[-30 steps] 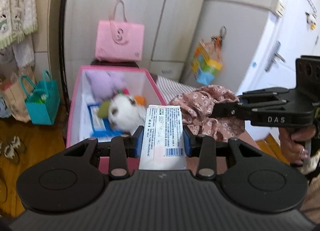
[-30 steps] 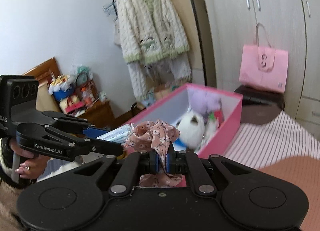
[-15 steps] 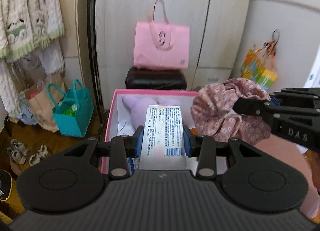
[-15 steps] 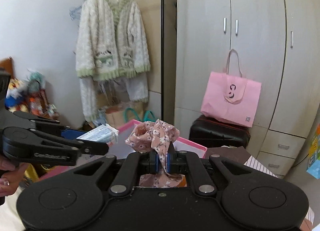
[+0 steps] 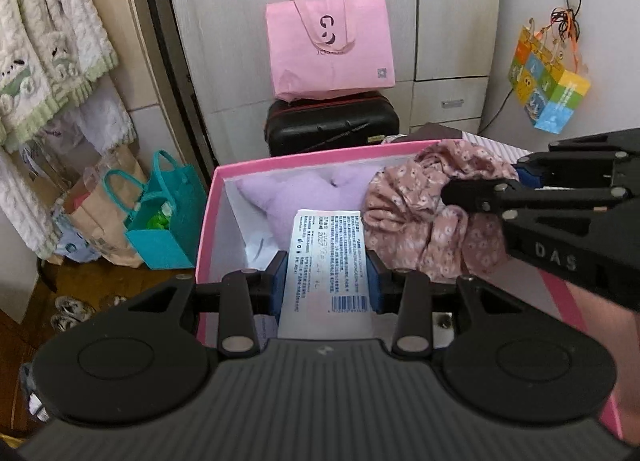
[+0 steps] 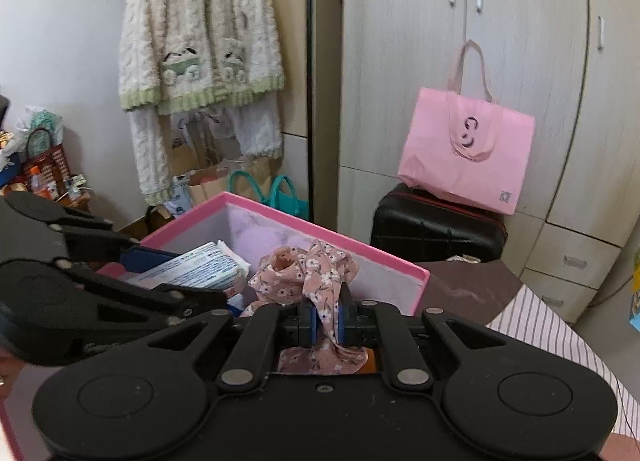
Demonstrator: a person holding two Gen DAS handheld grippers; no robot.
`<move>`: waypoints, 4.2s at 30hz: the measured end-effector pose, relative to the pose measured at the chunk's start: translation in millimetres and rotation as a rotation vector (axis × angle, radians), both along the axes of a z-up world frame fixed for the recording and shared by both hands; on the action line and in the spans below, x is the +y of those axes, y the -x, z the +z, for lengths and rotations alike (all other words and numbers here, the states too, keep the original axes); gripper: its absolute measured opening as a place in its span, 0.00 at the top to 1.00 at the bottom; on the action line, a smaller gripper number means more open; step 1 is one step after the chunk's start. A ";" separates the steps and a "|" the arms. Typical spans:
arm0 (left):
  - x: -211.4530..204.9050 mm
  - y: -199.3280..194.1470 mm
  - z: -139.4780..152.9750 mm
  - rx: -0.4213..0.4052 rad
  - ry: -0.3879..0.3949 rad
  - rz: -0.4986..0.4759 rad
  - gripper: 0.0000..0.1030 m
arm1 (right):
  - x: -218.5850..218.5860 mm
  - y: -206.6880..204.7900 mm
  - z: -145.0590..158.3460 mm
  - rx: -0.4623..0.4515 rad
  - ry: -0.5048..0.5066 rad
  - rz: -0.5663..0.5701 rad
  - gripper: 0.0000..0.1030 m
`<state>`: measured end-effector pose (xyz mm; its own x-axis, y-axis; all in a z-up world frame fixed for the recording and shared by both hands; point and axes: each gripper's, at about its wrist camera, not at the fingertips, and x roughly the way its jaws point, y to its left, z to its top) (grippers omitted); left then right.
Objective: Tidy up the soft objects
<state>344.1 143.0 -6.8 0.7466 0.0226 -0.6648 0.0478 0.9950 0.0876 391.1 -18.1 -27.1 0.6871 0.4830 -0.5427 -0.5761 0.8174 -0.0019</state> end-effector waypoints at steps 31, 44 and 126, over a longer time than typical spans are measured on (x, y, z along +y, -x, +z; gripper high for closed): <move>-9.9 164.6 42.5 -0.238 0.114 -0.029 0.51 | -85.8 138.9 28.7 -0.087 -0.134 0.066 0.53; -35.2 218.0 47.1 -0.291 0.165 -0.056 0.20 | -111.4 192.8 34.1 -0.140 -0.144 0.000 0.36; -103.7 277.8 15.1 -0.324 0.050 0.094 0.00 | -166.8 307.3 10.6 -0.223 -0.052 -0.453 0.00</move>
<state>66.2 39.3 8.3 0.9155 0.0742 -0.3955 -0.0662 0.9972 0.0339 83.8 -184.9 -16.5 0.9303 0.1321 -0.3421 -0.1537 0.9874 -0.0369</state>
